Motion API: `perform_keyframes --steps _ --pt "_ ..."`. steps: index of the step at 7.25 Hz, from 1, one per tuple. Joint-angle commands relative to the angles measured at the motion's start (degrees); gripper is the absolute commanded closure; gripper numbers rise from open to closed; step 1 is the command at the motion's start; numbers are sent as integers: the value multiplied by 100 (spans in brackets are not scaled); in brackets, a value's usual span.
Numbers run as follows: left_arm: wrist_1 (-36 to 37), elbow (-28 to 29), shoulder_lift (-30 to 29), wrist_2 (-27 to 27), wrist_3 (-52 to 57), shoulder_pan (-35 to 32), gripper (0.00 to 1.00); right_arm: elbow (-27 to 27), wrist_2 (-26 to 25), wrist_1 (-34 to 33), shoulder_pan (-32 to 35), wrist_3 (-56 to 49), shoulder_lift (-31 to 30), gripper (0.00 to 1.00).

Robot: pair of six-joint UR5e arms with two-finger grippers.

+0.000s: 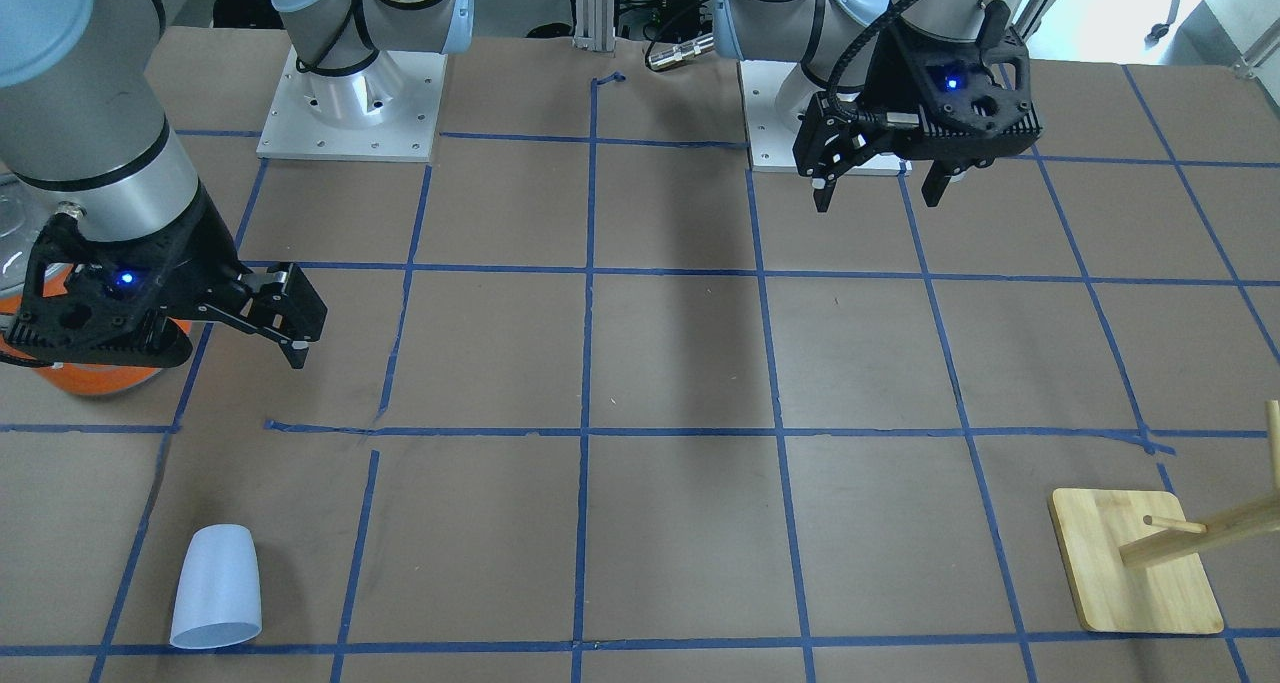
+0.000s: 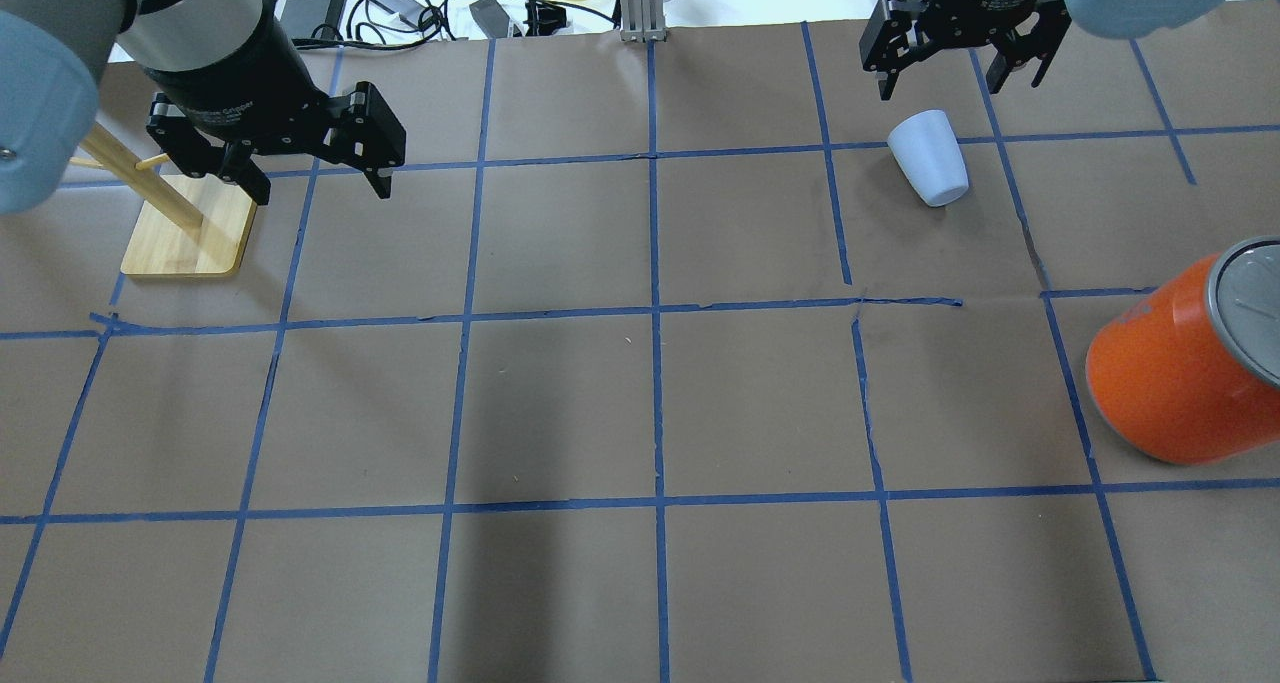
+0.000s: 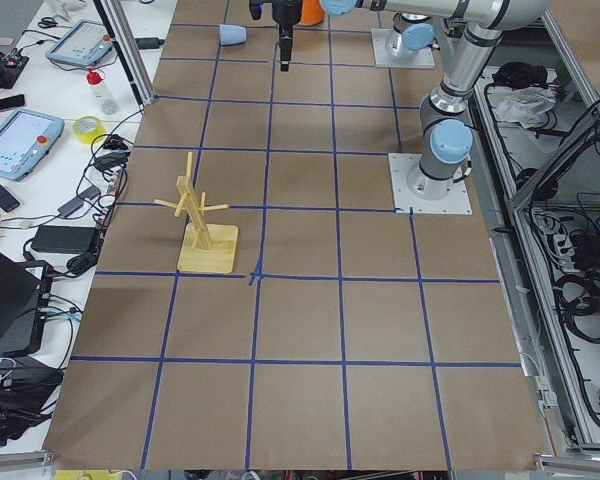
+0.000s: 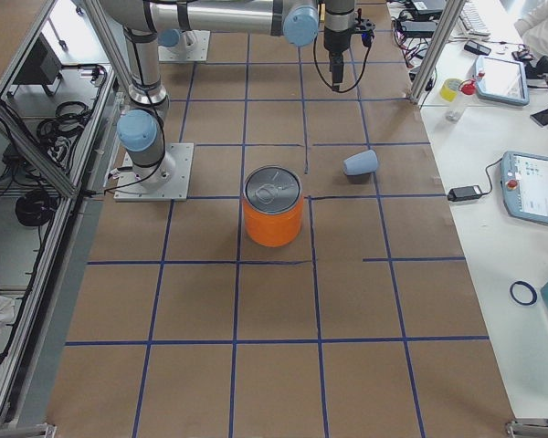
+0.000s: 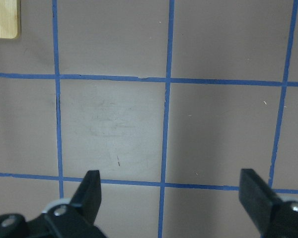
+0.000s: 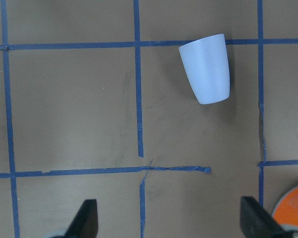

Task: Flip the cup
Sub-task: 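Lower the right gripper onto the white cup lying on its side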

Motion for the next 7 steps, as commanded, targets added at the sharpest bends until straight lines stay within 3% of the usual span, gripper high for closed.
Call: perform_keyframes --steps 1,4,7 --pt "-1 -4 0 9 6 0 0 137 -1 -77 -27 -78 35 0" --pt "-1 -4 0 9 -3 0 0 182 104 -217 -352 -131 183 0" --pt "-1 4 0 0 -3 0 0 59 60 -1488 -502 -622 1183 0"
